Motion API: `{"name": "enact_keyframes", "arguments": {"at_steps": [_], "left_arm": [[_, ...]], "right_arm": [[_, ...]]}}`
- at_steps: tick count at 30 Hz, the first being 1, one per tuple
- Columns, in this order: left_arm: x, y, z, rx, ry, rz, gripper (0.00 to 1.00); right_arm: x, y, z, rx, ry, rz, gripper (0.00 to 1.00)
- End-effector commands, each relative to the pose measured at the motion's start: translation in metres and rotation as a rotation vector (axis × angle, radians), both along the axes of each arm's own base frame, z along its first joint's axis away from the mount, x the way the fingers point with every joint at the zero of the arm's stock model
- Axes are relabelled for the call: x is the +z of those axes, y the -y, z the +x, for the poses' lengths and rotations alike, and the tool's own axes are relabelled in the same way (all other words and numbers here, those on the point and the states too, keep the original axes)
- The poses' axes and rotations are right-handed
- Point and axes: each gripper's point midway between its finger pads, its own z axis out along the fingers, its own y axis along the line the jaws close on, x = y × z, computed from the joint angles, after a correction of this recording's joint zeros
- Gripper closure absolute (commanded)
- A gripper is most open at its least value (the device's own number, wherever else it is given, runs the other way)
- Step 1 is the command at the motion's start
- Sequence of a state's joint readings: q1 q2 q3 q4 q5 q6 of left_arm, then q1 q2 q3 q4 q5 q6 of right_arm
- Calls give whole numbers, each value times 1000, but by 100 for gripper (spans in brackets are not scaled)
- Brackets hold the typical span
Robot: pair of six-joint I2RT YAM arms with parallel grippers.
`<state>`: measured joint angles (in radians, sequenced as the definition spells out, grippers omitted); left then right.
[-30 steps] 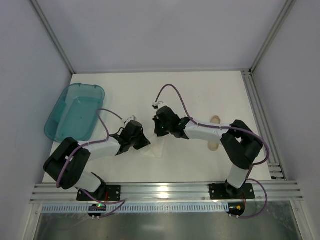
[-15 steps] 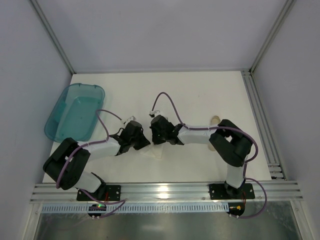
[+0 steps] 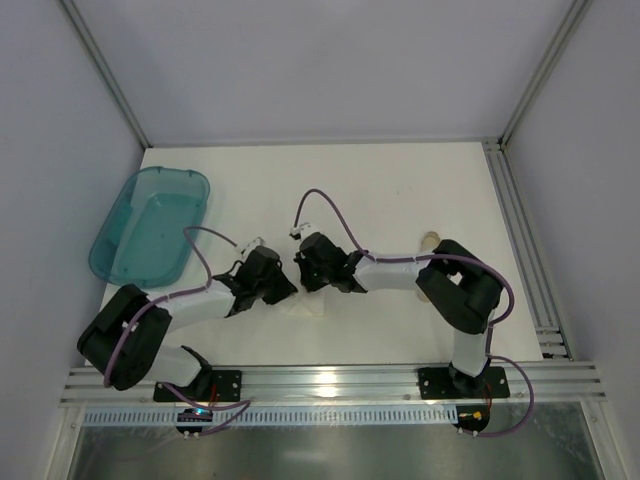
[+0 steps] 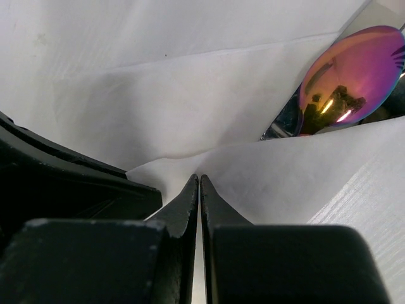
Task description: Place the utensils on the paper napkin and roll it up
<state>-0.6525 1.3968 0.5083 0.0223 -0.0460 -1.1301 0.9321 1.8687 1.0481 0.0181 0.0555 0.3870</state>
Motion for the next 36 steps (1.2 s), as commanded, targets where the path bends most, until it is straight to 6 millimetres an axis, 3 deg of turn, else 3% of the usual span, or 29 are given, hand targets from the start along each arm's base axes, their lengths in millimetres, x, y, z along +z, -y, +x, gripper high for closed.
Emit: {"name": "enact_keyframes", "arguments": {"at_steps": [1,2,3,4,6,9,13,18,25,29,36], "left_arm": [[-31,-42,-39,-6,-143,193,84],[-18,-38,-30,-4,-105,184,79],[-16,-46,-30,0,-107,226,64],[-10,-47,-27,-2,-94,241,59],[9,-48,-18,-12,-46,262,49],[16,-63,-18,4,-27,328,41],[4,-71,-29,1,-40,338,38],[-6,-54,-30,-31,-11,229,35],[-16,-46,-35,-47,-31,180,37],[-8,-36,-34,-60,-8,119,39],[23,-27,-34,-47,109,-31,40]], "right_arm": [[-14,11,9,40,46,-77,96],[-15,12,9,40,45,-78,96],[-18,13,7,41,39,-81,96],[-18,12,7,39,38,-73,96],[-18,12,5,30,32,-60,96],[-21,12,3,18,19,-47,96],[-22,8,0,18,4,-18,96],[-21,7,1,15,7,-11,96],[-22,8,-1,8,1,-5,96],[-21,7,0,3,1,0,96],[-21,6,-1,4,-4,5,96]]}}
